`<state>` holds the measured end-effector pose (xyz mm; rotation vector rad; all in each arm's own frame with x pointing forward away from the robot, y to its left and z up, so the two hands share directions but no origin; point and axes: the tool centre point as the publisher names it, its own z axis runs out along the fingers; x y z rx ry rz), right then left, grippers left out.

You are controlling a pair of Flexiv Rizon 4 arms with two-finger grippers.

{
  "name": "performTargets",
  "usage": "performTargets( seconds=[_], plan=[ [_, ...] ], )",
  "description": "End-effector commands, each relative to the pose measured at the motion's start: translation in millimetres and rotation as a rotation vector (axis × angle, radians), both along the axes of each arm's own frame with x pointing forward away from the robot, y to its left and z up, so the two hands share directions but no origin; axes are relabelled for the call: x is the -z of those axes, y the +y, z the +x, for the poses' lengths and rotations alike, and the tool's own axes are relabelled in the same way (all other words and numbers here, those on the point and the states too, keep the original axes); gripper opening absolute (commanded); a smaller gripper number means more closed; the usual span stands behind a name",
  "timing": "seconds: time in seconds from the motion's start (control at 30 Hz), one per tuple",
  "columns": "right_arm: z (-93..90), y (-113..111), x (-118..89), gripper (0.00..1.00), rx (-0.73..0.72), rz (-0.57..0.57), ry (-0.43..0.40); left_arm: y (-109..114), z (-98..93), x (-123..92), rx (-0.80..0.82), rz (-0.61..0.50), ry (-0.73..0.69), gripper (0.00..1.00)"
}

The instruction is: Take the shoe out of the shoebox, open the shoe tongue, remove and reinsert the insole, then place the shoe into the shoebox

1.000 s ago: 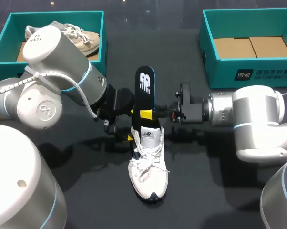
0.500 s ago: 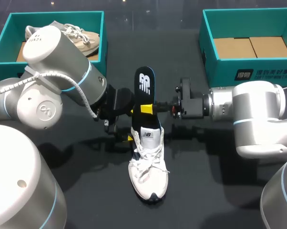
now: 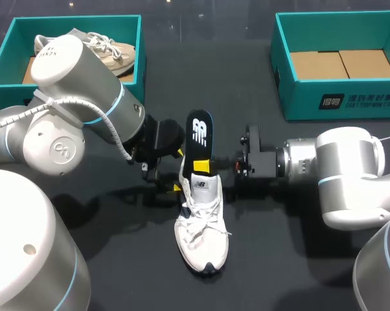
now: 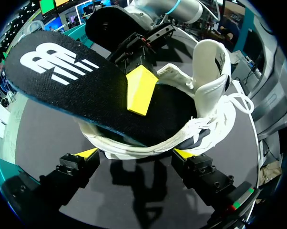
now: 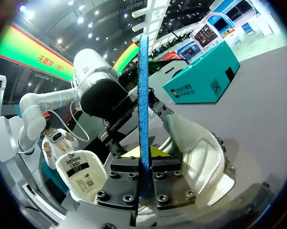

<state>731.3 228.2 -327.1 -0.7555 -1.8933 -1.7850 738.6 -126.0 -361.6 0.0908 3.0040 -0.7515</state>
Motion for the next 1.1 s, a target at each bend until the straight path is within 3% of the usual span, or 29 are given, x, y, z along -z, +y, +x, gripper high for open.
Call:
performTargets(
  seconds=[0.03, 0.27, 0.37, 0.47, 1.0, 1.07, 1.1],
  plan=[
    [-12.7, 2.5, 5.3, 0.00, 0.015, -0.009, 0.008, -0.3, -0.2, 0.1, 0.000, 0.002, -0.002, 1.00],
    [-18.2, 4.3, 0.6, 0.00, 0.026, -0.014, -0.004, -0.3, -0.2, 0.1, 0.000, 0.002, -0.002, 1.00],
    [-15.7, 6.4, -6.7, 0.25, 0.024, -0.023, -0.034, -0.3, -0.2, 0.1, 0.000, 0.002, -0.002, 1.00],
    [-13.1, 8.4, -14.3, 0.29, 0.017, -0.035, -0.060, -0.3, -0.2, 0.1, 0.000, 0.002, -0.002, 1.00],
    [15.3, 10.8, -34.7, 0.29, -0.009, -0.068, -0.122, -0.3, -0.2, 0.1, 0.000, 0.002, -0.002, 1.00],
    [20.2, 11.2, -34.7, 0.25, -0.013, -0.068, -0.122, -0.3, -0.2, 0.1, 0.000, 0.002, -0.002, 1.00],
    [21.8, 11.3, -34.1, 0.18, -0.016, -0.067, -0.121, -0.3, -0.2, 0.1, 0.000, 0.002, -0.002, 1.00]
  ],
)
